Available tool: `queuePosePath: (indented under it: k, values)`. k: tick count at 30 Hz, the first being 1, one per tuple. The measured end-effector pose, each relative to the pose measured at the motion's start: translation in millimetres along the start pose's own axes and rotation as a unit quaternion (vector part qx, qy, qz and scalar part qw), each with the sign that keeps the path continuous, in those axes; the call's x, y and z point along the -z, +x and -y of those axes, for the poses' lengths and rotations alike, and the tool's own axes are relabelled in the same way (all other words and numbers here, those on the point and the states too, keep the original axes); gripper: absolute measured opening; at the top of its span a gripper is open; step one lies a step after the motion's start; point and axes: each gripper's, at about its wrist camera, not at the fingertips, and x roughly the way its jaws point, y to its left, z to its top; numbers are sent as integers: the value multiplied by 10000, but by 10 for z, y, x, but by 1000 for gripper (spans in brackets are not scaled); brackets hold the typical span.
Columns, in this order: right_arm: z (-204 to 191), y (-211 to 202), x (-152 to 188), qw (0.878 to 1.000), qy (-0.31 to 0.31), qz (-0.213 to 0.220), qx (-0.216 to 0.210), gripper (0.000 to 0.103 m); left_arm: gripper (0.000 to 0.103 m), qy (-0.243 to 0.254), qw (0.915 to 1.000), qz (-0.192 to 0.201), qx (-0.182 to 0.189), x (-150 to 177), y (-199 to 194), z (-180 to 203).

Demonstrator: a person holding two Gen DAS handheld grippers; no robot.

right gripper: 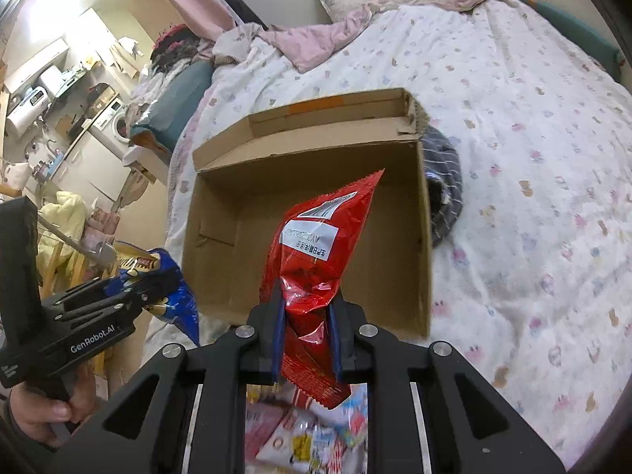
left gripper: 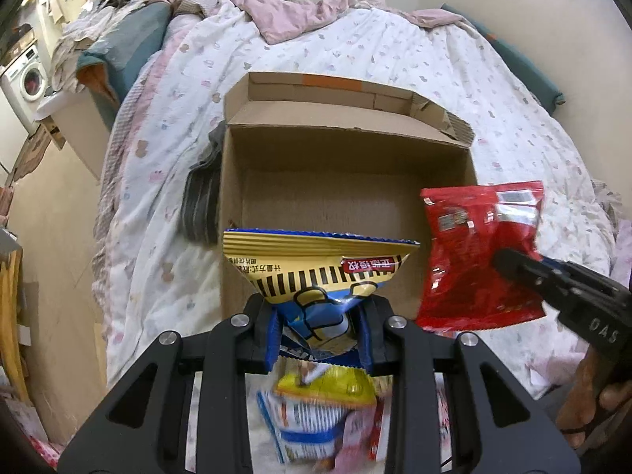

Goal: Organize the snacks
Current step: 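Carry both bags into the box and open both grippers to release them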

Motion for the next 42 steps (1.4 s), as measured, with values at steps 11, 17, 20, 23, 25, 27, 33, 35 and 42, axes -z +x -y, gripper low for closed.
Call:
queuePosePath:
  k: [11,17,20,23,25,27,33,35,42]
  values:
    - [0,856,-61,9970,-429,-545,331,19,27,342,9989,-185,-243,-46,605,135]
    - [21,1018,-71,9938,-642,-618,661,20,27,409,9979,-244,-439,-67,769,74]
    - [71,1060,-70,9918,-623,-701,866,21,27,371,9981,-301,-388,-75,817,63]
    - [84,1066,-83,9896,-709,-731,1013,24,27,353,9982,-326,-350,-70,835,54]
    - [84,1038,-82,9874,-808,-699,1169,24,27,350,9983,-350,-306,-69,843,49]
    - [71,1001,-88,9863,-883,-620,1251,26,28,407,9981,-379,-274,-73,858,45]
    - [-49,802,-81,9811,-1271,-177,1450,79,37,289,9982,-519,-111,-92,869,0]
    - [-73,785,-66,9793,-1363,-185,1485,80,51,294,9983,-490,-133,-87,855,0]
    - [-82,757,-99,9765,-1414,-104,1623,80,79,240,9990,-304,-222,-124,794,-44]
